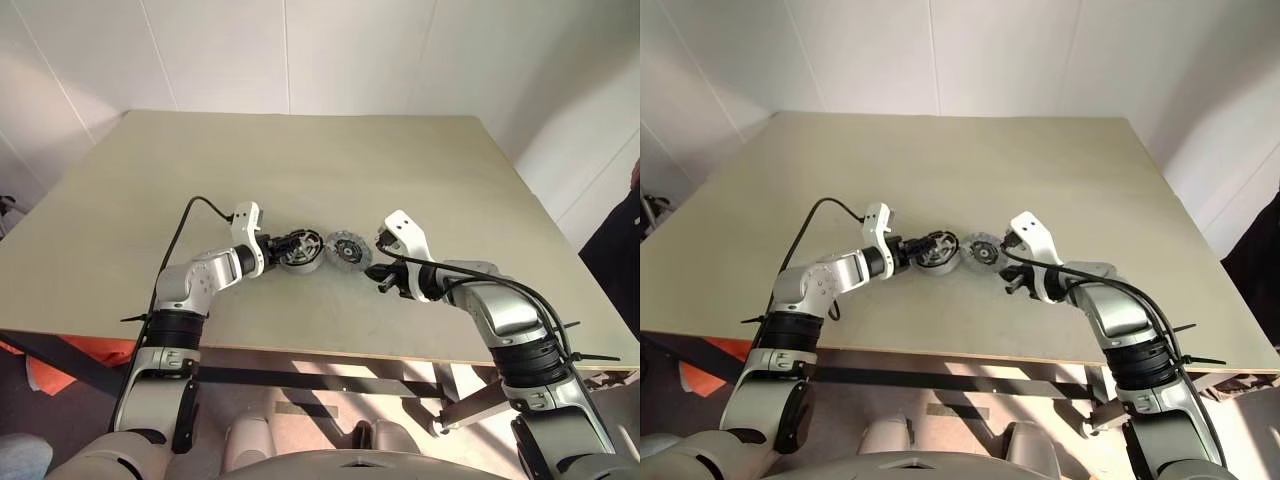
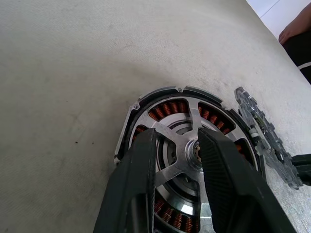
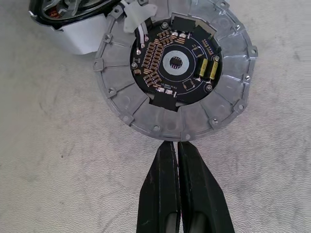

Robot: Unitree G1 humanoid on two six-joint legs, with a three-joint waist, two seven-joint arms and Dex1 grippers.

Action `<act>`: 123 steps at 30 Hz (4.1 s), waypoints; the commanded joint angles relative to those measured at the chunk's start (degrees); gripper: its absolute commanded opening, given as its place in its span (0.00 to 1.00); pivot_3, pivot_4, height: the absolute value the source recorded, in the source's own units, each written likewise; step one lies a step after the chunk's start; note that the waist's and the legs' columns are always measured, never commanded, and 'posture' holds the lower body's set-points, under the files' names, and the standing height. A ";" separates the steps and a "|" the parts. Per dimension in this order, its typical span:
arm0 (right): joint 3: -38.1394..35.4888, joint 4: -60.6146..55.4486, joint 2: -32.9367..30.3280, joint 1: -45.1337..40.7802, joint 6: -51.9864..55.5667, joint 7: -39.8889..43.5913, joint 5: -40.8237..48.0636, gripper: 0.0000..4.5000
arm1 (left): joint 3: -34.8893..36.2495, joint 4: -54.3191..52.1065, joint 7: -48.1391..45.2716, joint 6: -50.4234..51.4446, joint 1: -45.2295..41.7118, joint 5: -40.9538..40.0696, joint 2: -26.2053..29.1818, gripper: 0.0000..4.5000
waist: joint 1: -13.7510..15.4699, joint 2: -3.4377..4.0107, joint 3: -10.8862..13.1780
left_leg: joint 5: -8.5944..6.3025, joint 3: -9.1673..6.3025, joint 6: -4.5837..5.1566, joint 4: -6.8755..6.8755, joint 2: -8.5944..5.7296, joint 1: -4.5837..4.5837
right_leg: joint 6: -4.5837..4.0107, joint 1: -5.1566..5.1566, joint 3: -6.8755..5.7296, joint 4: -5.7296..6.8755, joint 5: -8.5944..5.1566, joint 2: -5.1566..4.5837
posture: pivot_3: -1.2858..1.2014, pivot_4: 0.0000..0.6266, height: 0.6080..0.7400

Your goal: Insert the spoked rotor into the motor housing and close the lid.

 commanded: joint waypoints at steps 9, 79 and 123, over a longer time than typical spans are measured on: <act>-1.43 1.66 -0.34 -3.34 -5.09 -1.14 1.07 0.02 | -2.35 0.74 -1.78 1.41 -0.30 1.00 0.18 0.32 | 0.10 0.00 0.00 | 0.00 0.00 0.00 -0.01 -0.04 -0.06 | 0.00 -0.01 0.00 -0.03 0.00 -0.03 | 0.52 0.00 1.00; 5.23 15.93 0.16 -1.76 -24.03 -4.10 -6.74 0.02 | -4.44 2.71 -2.15 4.65 -0.48 4.17 -1.63 0.32 | -0.10 0.07 -0.18 | -0.01 -0.02 0.01 -0.23 -0.25 -0.18 | 0.49 0.13 -0.01 -0.25 -0.31 -0.17 | 0.52 0.00 1.00; -49.21 2.97 24.95 -0.82 36.24 -51.25 48.63 0.52 | -5.34 0.32 -2.82 6.88 2.71 5.07 -1.17 0.32 | 0.56 1.27 -0.95 | 0.37 0.09 -0.64 -1.64 -0.39 0.20 | 0.76 0.54 0.02 -1.30 -0.48 -0.16 | 0.52 0.00 1.00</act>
